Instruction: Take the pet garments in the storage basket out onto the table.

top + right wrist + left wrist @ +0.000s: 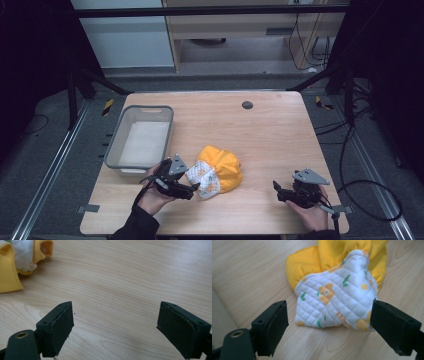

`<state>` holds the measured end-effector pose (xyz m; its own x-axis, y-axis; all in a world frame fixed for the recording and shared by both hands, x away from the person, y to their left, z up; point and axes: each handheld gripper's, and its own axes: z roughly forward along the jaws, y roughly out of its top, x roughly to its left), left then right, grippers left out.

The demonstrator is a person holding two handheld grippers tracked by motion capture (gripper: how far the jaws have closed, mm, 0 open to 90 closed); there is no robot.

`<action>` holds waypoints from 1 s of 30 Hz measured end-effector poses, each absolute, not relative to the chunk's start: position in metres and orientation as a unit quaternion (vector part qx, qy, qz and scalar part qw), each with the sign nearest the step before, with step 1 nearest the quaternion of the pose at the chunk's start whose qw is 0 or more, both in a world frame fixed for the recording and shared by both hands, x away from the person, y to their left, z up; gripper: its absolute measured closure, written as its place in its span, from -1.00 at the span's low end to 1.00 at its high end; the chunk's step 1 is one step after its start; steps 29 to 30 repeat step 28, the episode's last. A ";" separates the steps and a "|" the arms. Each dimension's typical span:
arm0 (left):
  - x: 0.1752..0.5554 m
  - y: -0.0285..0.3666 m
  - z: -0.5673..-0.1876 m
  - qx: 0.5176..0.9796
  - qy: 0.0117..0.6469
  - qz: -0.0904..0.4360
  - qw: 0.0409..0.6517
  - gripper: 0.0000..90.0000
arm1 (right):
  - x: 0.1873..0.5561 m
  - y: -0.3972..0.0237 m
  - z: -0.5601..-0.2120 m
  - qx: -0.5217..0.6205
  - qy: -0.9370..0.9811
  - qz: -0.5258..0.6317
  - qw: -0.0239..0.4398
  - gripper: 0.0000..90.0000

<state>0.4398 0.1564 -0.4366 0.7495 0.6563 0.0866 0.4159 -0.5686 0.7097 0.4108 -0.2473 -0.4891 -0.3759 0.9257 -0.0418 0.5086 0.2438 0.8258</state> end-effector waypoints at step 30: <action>0.408 0.239 -0.461 0.838 0.393 0.161 0.342 -0.79 | 0.410 -0.248 -0.491 0.491 0.738 0.372 0.274 -0.72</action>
